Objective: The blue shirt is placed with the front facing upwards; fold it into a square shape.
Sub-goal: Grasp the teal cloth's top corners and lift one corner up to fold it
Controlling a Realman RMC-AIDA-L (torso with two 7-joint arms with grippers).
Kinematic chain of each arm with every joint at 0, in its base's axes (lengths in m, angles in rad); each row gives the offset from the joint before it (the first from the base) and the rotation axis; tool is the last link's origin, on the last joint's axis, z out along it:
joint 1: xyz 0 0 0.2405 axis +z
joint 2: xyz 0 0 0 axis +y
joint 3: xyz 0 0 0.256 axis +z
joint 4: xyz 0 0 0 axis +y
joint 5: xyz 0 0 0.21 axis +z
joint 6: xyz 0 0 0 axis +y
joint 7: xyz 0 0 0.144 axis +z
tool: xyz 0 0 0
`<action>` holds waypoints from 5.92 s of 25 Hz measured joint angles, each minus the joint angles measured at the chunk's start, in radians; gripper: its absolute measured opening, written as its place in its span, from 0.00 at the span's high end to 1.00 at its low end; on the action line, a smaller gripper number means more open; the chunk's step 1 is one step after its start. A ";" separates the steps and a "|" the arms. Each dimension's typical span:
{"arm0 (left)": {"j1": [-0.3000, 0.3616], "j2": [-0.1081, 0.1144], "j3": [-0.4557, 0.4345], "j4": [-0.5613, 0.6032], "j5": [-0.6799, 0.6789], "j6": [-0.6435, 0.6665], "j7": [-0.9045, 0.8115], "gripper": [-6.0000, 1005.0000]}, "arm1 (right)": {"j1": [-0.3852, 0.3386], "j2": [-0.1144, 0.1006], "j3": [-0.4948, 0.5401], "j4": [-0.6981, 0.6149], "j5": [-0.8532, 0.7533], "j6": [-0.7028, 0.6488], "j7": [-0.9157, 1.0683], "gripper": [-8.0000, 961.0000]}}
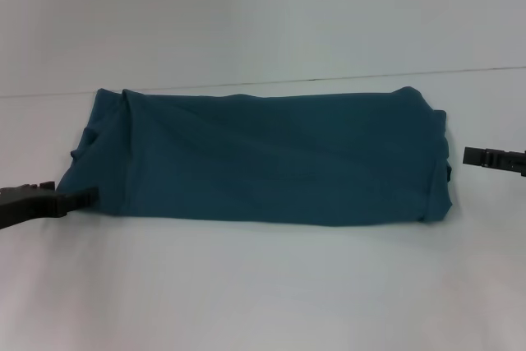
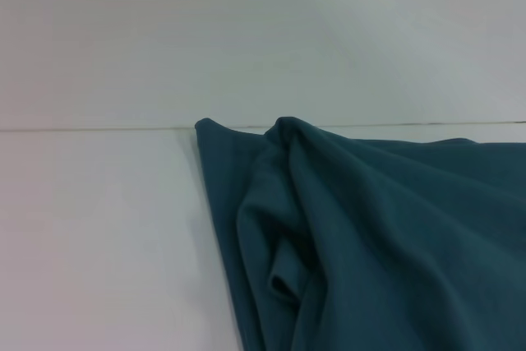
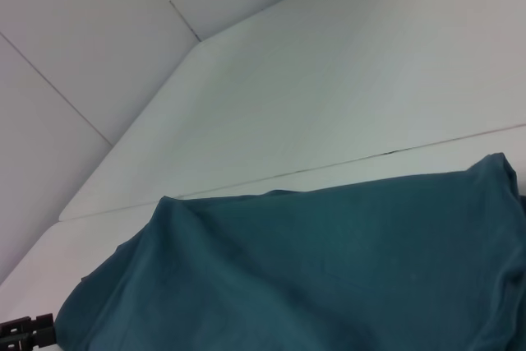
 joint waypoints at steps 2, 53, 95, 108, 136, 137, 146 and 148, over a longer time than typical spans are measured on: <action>0.000 0.000 0.006 0.000 0.000 0.002 0.000 0.14 | -0.001 0.000 0.000 0.001 0.000 0.000 -0.001 0.24; 0.003 -0.010 0.030 0.055 0.020 0.085 -0.025 0.99 | 0.011 0.037 -0.015 0.016 -0.135 0.054 0.010 0.33; 0.002 -0.008 0.030 0.056 0.023 0.090 -0.022 0.99 | 0.054 0.069 -0.022 0.060 -0.196 0.197 0.053 0.44; 0.001 -0.008 0.030 0.056 0.023 0.090 -0.021 0.99 | 0.082 0.078 -0.031 0.051 -0.198 0.209 0.080 0.47; -0.003 -0.008 0.029 0.056 0.023 0.090 -0.018 0.99 | 0.097 0.093 -0.039 0.058 -0.236 0.214 0.104 0.59; -0.003 -0.008 0.029 0.056 0.023 0.090 -0.018 0.99 | 0.099 0.096 -0.043 0.058 -0.236 0.217 0.100 0.61; -0.002 -0.008 0.029 0.057 0.023 0.091 -0.017 0.99 | 0.096 0.105 -0.047 0.058 -0.236 0.237 0.096 0.81; 0.000 -0.008 0.029 0.059 0.023 0.096 -0.019 0.99 | 0.092 0.103 -0.043 0.056 -0.234 0.238 0.096 0.85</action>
